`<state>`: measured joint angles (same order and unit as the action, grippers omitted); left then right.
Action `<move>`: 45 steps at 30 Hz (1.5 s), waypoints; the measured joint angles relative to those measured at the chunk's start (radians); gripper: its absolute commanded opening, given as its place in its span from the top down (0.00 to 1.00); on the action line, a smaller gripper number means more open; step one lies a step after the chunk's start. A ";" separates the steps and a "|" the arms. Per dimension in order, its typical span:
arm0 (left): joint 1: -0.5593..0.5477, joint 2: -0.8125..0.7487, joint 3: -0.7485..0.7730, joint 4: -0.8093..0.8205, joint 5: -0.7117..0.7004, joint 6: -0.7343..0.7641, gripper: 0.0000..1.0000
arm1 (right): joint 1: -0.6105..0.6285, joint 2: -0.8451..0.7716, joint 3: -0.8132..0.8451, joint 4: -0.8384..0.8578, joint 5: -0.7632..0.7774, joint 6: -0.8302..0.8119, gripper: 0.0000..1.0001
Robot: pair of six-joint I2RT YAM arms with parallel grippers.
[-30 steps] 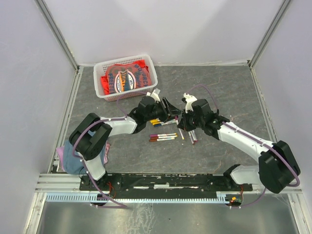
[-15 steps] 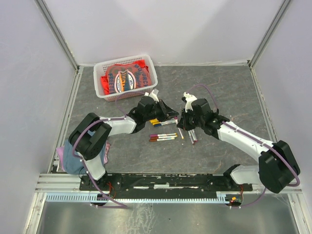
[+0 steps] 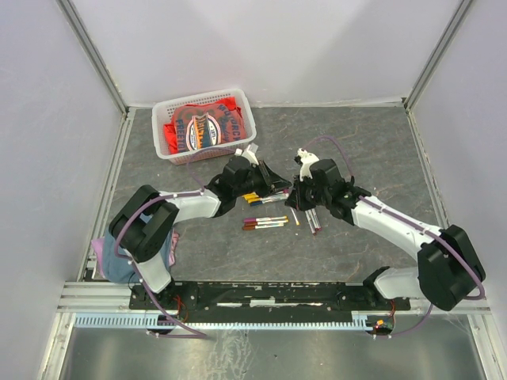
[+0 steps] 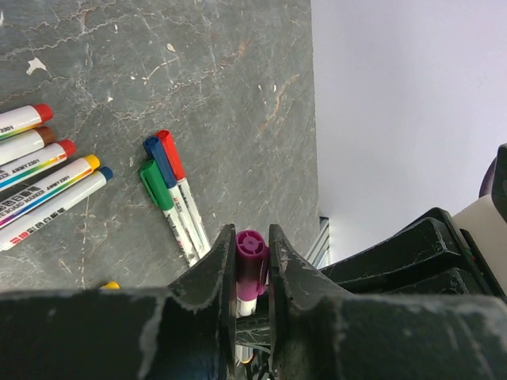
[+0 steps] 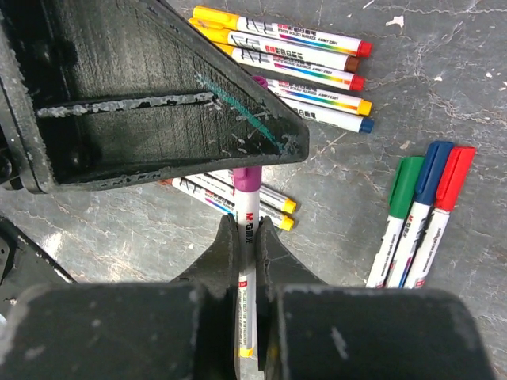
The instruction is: Open the pen caps
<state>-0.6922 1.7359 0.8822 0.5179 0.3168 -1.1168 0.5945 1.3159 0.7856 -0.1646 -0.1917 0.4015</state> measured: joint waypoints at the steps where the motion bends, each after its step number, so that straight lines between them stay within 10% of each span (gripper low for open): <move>1: 0.000 -0.001 -0.002 -0.001 -0.004 0.000 0.97 | 0.001 0.005 0.003 -0.001 0.002 0.001 0.99; 23: 0.053 0.039 0.186 -0.232 -0.043 0.103 0.97 | 0.003 0.054 0.043 0.064 0.108 -0.051 0.99; 36: 0.300 0.101 0.078 0.206 -0.023 0.039 0.97 | -0.015 0.037 -0.020 -0.004 -0.002 0.002 0.99; 45: 0.217 0.084 0.206 -0.282 -0.270 0.274 0.97 | -0.079 0.029 0.057 -0.140 0.242 0.002 0.99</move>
<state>-0.4747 1.8194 1.0885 0.2359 0.0467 -0.8433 0.5159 1.3449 0.8425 -0.3042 0.0505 0.4038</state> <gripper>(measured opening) 0.215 0.051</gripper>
